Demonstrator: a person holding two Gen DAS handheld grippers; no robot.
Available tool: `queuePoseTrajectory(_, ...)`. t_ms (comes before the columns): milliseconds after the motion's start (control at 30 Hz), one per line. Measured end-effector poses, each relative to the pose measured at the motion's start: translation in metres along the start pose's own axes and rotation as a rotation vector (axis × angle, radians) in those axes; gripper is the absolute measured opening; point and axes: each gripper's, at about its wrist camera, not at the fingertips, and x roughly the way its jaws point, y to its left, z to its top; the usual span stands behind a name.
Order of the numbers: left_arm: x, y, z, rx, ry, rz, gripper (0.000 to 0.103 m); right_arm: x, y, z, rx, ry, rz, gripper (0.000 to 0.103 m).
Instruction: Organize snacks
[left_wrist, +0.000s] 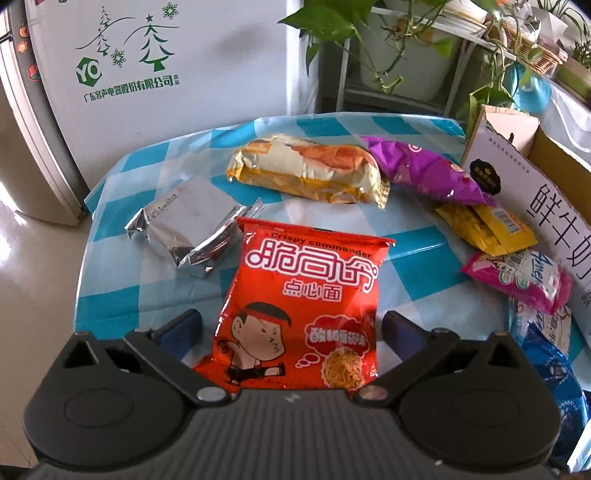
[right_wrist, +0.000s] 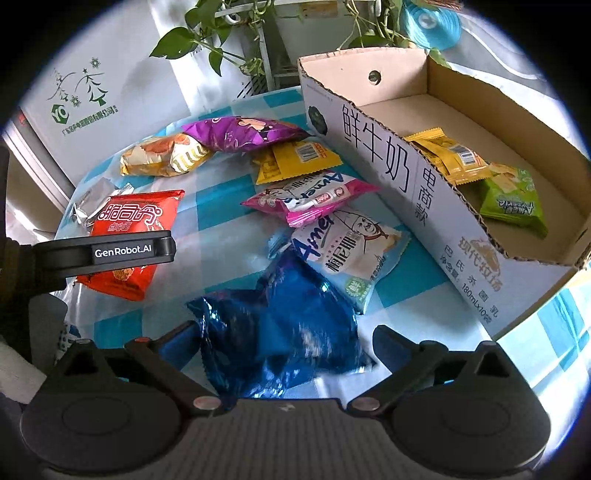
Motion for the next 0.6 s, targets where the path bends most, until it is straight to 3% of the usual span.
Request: queuePoseTrajectory(600, 0.0, -0.001, 0.002, 0.01, 0.004, 0.002, 0.103, 0.009, 0.02, -0.002, -0.112, -0.041, -0.056, 0.103)
